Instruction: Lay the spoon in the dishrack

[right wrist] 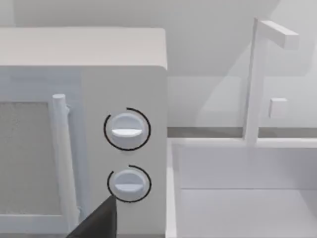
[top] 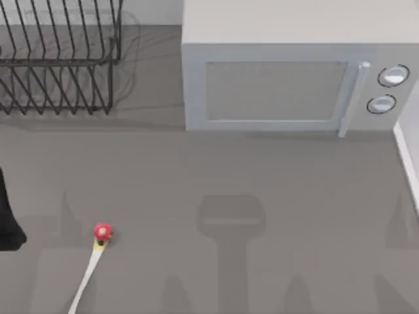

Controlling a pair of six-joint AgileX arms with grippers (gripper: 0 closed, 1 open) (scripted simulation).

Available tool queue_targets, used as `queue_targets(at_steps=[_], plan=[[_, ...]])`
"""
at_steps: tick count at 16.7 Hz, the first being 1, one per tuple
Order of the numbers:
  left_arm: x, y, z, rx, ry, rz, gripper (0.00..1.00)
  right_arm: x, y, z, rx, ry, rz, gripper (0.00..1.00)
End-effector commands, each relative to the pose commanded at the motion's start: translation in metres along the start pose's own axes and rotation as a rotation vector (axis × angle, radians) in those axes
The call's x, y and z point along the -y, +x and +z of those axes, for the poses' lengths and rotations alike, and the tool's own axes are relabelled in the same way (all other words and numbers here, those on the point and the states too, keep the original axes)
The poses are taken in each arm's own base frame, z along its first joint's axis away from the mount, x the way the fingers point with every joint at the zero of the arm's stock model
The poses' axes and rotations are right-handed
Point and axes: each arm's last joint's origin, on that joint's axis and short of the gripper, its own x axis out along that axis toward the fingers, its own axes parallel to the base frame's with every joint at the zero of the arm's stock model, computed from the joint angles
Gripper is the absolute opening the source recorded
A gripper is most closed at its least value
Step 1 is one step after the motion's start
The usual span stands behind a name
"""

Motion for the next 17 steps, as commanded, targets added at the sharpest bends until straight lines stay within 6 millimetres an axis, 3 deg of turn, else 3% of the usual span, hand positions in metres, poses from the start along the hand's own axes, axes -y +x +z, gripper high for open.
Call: queue_targets(at_steps=[4, 7, 12, 17], plan=[[0.002, 0.0, 0.004, -0.035, -0.006, -0.016, 1.0, 0.0, 0.0, 0.0, 0.0, 0.0, 0.0, 1.0], [0.007, 0.004, 0.018, -0.169, -0.024, -0.06, 1.0, 0.0, 0.0, 0.0, 0.0, 0.0, 0.0, 1.0], [0.024, 0.029, 0.04, -0.608, -0.027, -0.147, 1.0, 0.0, 0.0, 0.0, 0.0, 0.0, 0.0, 1.0], [0.054, 0.07, 0.04, -1.129, 0.049, -0.192, 1.0, 0.0, 0.0, 0.0, 0.0, 0.0, 0.0, 1.0]])
